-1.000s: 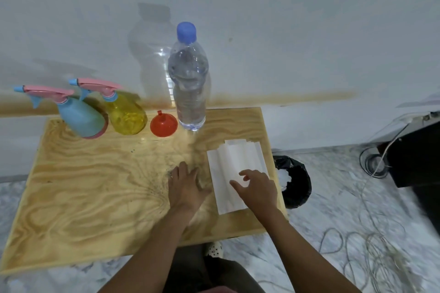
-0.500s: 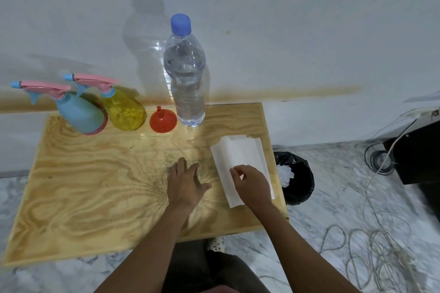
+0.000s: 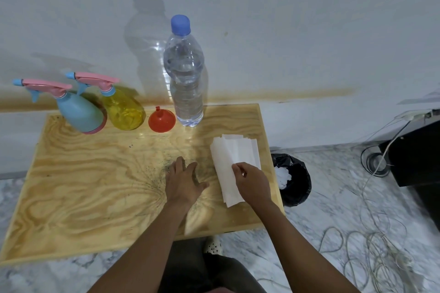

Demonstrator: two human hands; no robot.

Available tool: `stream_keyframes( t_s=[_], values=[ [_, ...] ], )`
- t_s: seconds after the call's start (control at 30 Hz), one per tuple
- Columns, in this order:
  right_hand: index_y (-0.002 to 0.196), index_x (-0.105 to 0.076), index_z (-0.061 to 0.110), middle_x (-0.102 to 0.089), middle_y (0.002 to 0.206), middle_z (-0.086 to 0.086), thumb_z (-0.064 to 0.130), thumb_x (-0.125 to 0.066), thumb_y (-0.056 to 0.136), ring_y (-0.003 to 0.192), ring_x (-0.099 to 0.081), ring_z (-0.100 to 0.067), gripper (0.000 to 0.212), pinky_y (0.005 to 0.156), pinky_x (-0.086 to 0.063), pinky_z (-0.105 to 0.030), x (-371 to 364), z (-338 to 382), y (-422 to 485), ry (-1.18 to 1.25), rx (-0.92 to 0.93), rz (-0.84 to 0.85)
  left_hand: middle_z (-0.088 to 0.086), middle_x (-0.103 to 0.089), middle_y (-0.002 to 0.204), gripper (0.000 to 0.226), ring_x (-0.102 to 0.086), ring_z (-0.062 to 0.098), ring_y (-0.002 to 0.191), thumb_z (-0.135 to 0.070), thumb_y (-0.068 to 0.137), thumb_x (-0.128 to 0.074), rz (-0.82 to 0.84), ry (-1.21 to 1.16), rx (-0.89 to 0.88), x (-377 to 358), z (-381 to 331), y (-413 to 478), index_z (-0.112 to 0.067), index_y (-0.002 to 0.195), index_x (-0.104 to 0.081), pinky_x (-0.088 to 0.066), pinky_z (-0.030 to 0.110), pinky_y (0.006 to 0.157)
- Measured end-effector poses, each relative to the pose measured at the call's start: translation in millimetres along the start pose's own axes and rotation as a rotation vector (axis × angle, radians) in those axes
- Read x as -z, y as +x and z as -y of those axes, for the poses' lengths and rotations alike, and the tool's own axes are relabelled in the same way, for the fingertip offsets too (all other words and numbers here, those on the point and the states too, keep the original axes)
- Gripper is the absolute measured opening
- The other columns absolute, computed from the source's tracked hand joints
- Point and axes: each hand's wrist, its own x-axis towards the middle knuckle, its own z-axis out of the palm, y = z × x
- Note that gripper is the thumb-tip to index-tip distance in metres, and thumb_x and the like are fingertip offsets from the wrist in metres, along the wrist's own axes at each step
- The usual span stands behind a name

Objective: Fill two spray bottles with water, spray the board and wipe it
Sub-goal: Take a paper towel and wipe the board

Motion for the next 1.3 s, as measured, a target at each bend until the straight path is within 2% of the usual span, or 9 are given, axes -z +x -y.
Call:
stream_keyframes(
  t_s=[0.2,0.33,0.47,0.57,0.7,0.87,1.03,1.2,1.3],
  values=[
    [0.089,-0.062,0.015,-0.065,0.079,0.0,0.033,-0.044,0.104,0.067,-0.052,-0.01,0.03,0.061,-0.038,-0.025,3.6,13.7,-0.2,0.201,-0.044,0.063,0.004,-0.016,0.162,0.077,-0.014,0.027,0.149,-0.059,0.079,-0.072,0.007,-0.004,0.01,1.1,-1.1,0.2,-0.032,0.145,-0.045,-0.024,0.045,0.12],
    [0.096,-0.063,0.021,-0.067,0.086,0.006,0.034,-0.045,0.104,0.073,-0.056,-0.006,0.024,0.068,-0.044,-0.027,12.9,26.5,-4.8,0.272,-0.02,-0.013,0.004,-0.014,0.162,0.077,-0.014,0.027,0.149,-0.058,0.079,-0.072,0.013,-0.007,0.018,1.6,-1.9,0.4,-0.032,0.146,-0.044,-0.025,0.045,0.12],
    [0.097,-0.058,0.025,-0.063,0.08,0.01,0.033,-0.042,0.106,0.068,-0.055,-0.002,0.02,0.064,-0.043,-0.027,27.6,42.2,-8.0,0.29,0.041,-0.106,0.004,-0.014,0.161,0.077,-0.014,0.027,0.149,-0.059,0.079,-0.071,0.009,0.004,0.008,0.4,-0.3,0.5,-0.032,0.146,-0.043,-0.026,0.045,0.12],
    [0.092,-0.053,0.025,-0.054,0.074,0.012,0.034,-0.04,0.106,0.063,-0.049,0.002,0.021,0.061,-0.037,-0.025,39.4,53.9,-8.3,0.369,0.069,-0.122,0.003,-0.013,0.162,0.077,-0.014,0.026,0.149,-0.058,0.079,-0.071,0.007,-0.008,0.004,0.8,-0.2,-0.2,-0.032,0.145,-0.042,-0.026,0.045,0.12],
    [0.102,-0.055,0.021,-0.058,0.083,0.013,0.038,-0.058,0.099,0.065,-0.053,0.01,0.018,0.057,-0.041,-0.011,53.6,64.8,-8.1,0.366,0.101,-0.044,0.003,-0.016,0.16,0.076,-0.016,0.025,0.147,-0.054,0.079,-0.071,0.014,-0.011,-0.026,7.9,-0.9,-3.6,-0.03,0.145,-0.042,-0.028,0.042,0.118],
    [0.105,-0.065,0.012,-0.062,0.076,0.004,0.036,-0.055,0.1,0.058,-0.05,-0.004,0.026,0.052,-0.038,-0.014,44.2,68.0,-12.3,0.25,0.188,0.015,-0.002,-0.034,0.152,0.063,-0.036,0.017,0.138,-0.037,0.084,-0.071,-0.033,-0.212,-0.062,26.5,15.2,-15.1,-0.028,0.142,-0.051,-0.044,0.035,0.103],
    [0.106,-0.059,0.02,-0.062,0.09,0.009,0.037,-0.055,0.099,0.082,-0.059,-0.008,0.019,0.066,-0.041,-0.019,13.0,89.2,-18.3,0.251,0.241,0.069,-0.004,-0.049,0.134,0.051,-0.049,0.016,0.125,-0.038,0.084,-0.074,-0.164,-0.356,-0.002,53.3,58.8,-35.4,-0.027,0.131,-0.058,-0.048,0.033,0.098],
    [0.122,-0.064,0.014,-0.07,0.111,0.0,0.02,-0.052,0.101,0.098,-0.061,-0.015,0.025,0.081,-0.042,-0.024,-35.0,120.1,-13.0,0.206,0.323,0.135,0.008,-0.05,0.136,0.07,-0.047,0.026,0.13,-0.037,0.077,-0.082,-0.274,-0.368,0.149,78.5,117.9,-51.8,-0.015,0.138,-0.054,-0.045,0.04,0.103],
    [0.12,-0.069,0.009,-0.073,0.109,-0.007,0.013,-0.051,0.099,0.092,-0.063,-0.016,0.027,0.077,-0.04,-0.023,-65.9,143.1,-6.3,0.144,0.35,0.149,0.01,-0.042,0.145,0.091,-0.037,0.027,0.137,-0.053,0.07,-0.082,-0.241,-0.349,0.282,87.5,159.5,-49.5,-0.014,0.144,-0.045,-0.039,0.037,0.106]
  ],
)
